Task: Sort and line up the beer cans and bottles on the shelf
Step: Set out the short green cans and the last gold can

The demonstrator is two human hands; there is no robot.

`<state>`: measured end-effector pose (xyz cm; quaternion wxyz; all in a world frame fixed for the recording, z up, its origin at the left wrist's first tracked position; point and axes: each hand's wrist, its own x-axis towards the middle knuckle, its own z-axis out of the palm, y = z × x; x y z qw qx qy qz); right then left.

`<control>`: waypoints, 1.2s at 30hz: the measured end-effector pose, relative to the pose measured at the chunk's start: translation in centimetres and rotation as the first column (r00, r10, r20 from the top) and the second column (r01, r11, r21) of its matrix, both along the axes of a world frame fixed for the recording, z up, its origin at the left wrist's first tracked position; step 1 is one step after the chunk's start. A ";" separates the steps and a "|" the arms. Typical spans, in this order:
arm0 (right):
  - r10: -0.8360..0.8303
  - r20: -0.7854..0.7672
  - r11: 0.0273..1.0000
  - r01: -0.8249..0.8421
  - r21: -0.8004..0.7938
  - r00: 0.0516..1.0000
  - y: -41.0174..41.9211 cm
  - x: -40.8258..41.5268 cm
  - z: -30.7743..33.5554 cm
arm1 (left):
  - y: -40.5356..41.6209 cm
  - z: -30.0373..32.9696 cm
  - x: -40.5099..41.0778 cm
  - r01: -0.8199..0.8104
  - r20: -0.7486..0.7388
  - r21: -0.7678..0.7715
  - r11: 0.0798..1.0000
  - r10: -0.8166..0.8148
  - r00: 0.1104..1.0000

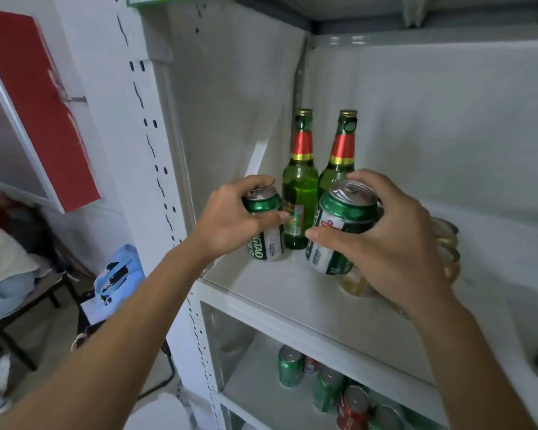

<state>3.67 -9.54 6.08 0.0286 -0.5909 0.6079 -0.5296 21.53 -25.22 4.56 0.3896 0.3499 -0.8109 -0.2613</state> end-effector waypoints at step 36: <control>-0.363 -0.717 0.686 0.692 0.226 0.595 -7.2 2.9 -3.2 | -5.7 -4.8 -2.1 0.356 0.092 -0.102 0.929 -0.347 0.933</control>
